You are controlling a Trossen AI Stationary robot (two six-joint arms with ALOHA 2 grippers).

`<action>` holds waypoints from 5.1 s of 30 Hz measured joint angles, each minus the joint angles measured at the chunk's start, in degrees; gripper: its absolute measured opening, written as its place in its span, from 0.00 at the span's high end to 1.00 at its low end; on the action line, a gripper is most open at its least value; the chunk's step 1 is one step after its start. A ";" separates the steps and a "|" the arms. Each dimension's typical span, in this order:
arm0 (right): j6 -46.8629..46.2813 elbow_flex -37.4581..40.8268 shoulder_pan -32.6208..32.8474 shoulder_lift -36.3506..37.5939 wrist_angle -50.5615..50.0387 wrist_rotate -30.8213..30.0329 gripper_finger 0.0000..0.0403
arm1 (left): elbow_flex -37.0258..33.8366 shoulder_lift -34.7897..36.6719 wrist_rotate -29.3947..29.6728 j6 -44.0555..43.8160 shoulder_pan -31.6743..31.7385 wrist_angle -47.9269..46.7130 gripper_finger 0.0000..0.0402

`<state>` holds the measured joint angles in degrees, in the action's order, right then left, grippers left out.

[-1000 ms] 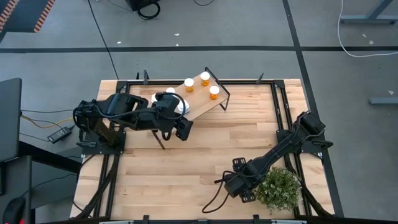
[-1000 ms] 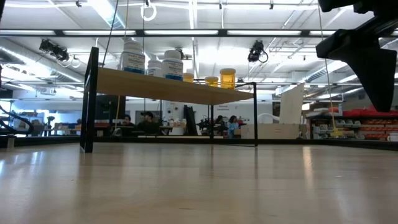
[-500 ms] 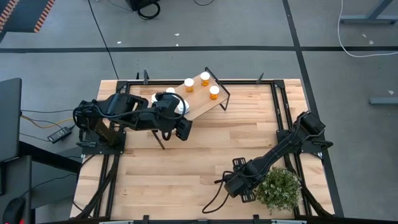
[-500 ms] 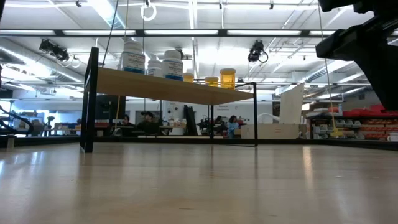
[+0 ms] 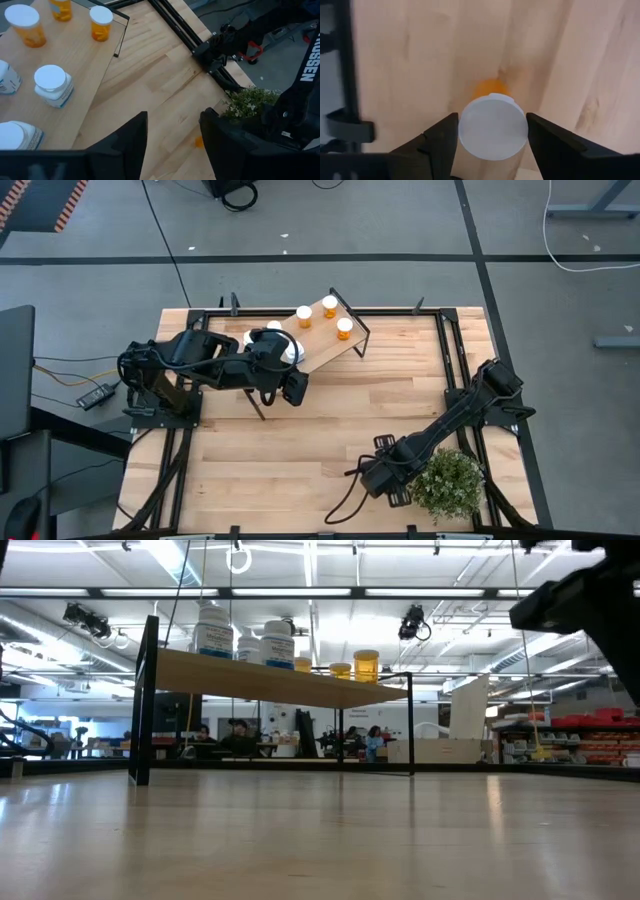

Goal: Pick and place medicine bottles onto shelf by color
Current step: Put the orange pill bottle on the shelf aligned with the other orange pill bottle

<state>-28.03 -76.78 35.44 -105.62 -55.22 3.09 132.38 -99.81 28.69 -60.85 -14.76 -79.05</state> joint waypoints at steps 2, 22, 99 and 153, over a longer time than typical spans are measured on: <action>0.02 -0.84 0.02 0.00 0.17 0.95 0.42 | 0.00 0.00 0.00 0.01 0.00 0.04 0.53; 6.32 -15.79 -7.21 0.04 -13.46 0.06 0.42 | 0.00 0.00 -0.04 -0.01 0.00 -0.19 0.56; 33.97 -32.69 -48.08 -0.02 -8.84 -8.40 0.42 | -0.02 0.22 -0.39 13.56 4.26 2.16 0.57; 31.37 -38.53 -48.96 0.04 -10.62 -8.56 0.39 | -0.02 0.24 0.08 17.26 2.09 2.78 0.57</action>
<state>3.34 -115.31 -13.52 -105.58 -65.84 -5.47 132.36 -99.57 28.77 -43.59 -12.68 -76.27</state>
